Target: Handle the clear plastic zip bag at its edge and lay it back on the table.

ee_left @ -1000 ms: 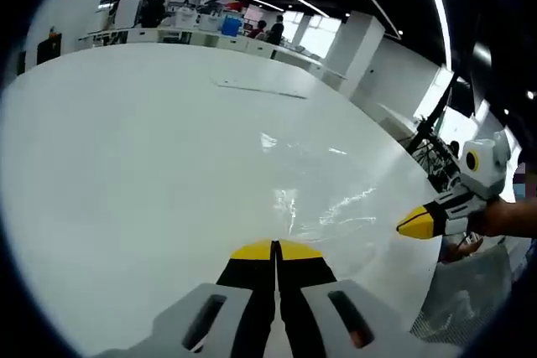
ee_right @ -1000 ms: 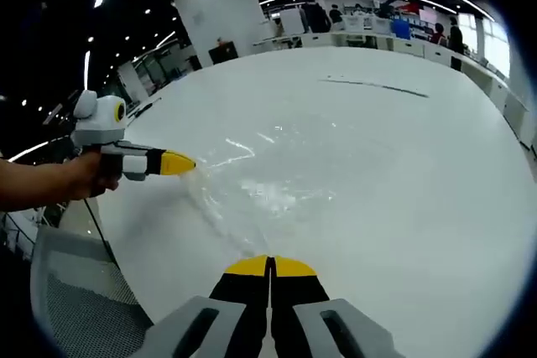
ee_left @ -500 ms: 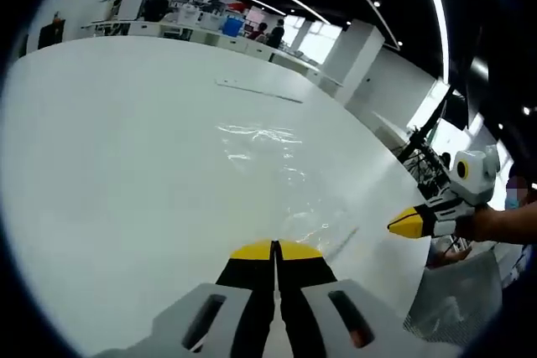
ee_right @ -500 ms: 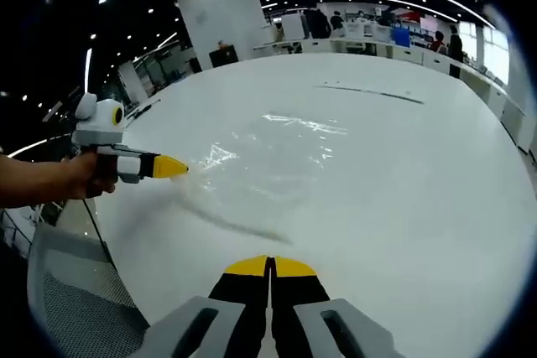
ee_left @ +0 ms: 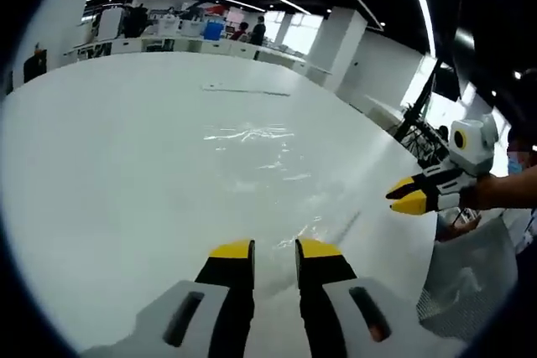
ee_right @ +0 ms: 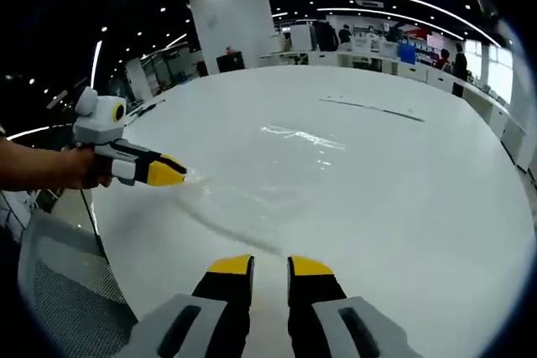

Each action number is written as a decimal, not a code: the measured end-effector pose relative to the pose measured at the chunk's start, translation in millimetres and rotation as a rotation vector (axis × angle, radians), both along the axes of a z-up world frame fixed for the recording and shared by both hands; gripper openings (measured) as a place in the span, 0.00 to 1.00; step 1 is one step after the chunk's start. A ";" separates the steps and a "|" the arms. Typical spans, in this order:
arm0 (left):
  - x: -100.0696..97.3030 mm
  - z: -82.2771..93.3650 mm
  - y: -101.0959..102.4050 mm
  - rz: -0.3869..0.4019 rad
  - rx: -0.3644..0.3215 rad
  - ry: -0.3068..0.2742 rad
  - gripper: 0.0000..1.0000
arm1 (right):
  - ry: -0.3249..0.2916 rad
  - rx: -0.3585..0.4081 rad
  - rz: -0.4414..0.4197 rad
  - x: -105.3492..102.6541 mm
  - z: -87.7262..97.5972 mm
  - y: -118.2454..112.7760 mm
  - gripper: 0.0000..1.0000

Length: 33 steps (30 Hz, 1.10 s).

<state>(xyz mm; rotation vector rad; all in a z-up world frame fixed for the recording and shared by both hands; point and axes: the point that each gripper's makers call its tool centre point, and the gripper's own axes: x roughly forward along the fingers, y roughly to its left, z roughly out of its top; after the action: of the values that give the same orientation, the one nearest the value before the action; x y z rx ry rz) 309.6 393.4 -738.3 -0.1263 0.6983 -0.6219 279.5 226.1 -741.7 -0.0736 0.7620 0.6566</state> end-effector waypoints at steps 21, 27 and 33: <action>-51.2 41.4 23.7 -0.145 0.099 -0.209 0.61 | -0.161 -0.022 0.082 -32.1 30.8 -6.6 0.71; -71.8 47.9 35.5 -0.143 0.103 -0.250 0.69 | -0.197 -0.071 0.110 -54.0 36.7 -15.8 0.82; -100.9 52.8 37.3 -0.168 0.132 -0.280 0.77 | -0.223 -0.094 0.102 -67.4 40.7 -32.4 0.91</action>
<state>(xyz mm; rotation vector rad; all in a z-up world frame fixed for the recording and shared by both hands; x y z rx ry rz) 208.7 430.7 -685.5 0.1416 0.4792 -0.7355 212.0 193.7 -700.9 -0.2685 0.5762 0.6964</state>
